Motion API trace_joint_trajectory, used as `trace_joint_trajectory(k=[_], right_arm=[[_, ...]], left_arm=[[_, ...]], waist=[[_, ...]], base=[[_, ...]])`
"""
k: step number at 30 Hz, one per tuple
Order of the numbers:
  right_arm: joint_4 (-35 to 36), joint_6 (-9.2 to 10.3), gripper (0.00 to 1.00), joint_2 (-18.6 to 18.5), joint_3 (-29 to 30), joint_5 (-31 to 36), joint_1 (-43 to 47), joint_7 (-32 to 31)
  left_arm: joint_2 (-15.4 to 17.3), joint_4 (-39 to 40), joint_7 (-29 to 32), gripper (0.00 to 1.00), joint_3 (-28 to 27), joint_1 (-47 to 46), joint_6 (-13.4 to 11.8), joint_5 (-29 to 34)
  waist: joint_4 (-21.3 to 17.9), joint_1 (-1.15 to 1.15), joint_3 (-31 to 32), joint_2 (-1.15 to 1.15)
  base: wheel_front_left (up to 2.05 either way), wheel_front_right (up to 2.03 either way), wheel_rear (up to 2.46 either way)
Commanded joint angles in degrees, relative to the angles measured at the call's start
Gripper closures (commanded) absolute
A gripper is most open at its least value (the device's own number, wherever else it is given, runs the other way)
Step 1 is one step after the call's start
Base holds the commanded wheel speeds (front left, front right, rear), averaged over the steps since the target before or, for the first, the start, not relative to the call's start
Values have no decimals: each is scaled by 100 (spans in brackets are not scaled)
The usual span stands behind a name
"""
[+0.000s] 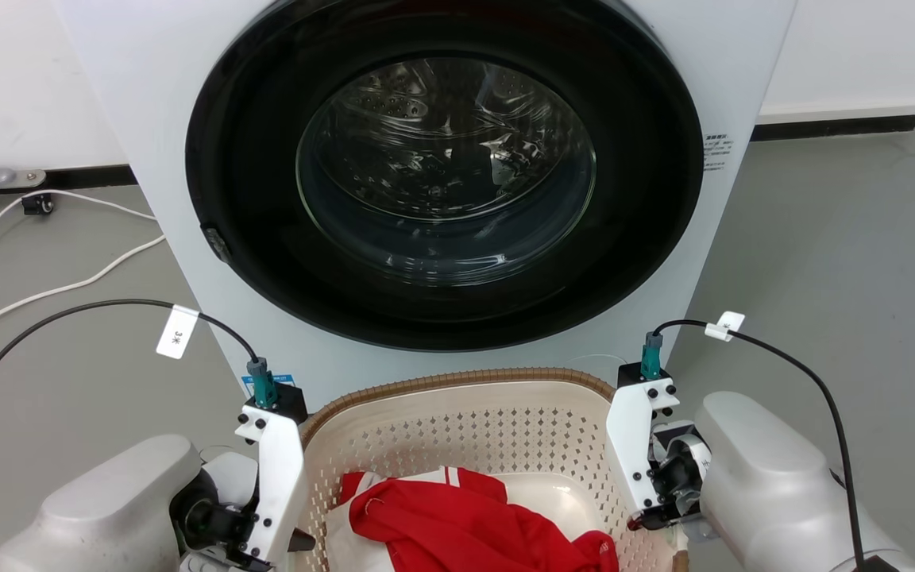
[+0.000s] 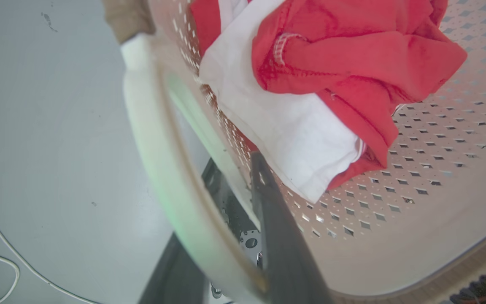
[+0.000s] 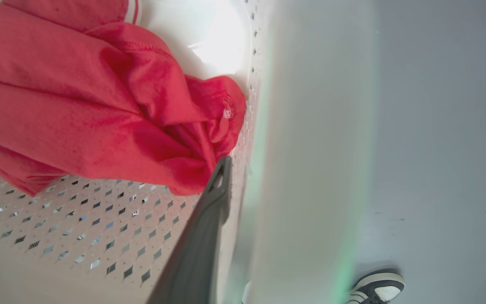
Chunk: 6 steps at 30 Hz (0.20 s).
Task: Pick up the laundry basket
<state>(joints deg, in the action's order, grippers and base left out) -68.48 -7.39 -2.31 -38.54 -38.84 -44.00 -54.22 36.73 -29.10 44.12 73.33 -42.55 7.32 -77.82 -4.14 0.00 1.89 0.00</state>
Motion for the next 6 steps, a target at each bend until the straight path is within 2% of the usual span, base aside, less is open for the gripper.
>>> trace_joint_trajectory(k=[1, 6], right_arm=[[-31, -18, 100, -104, -62, 27, -74, 15], [-49, -18, 100, -100, -113, -33, -107, 26]], left_arm=[[47, -22, 28, 100, 6, -42, 26, 18], [35, -26, 34, 100, 6, -51, 26, 18]], waist=[[5, 0, -5, 0], [18, 0, -22, 0]], base=[[0, 0, 0], [0, 0, 0]])
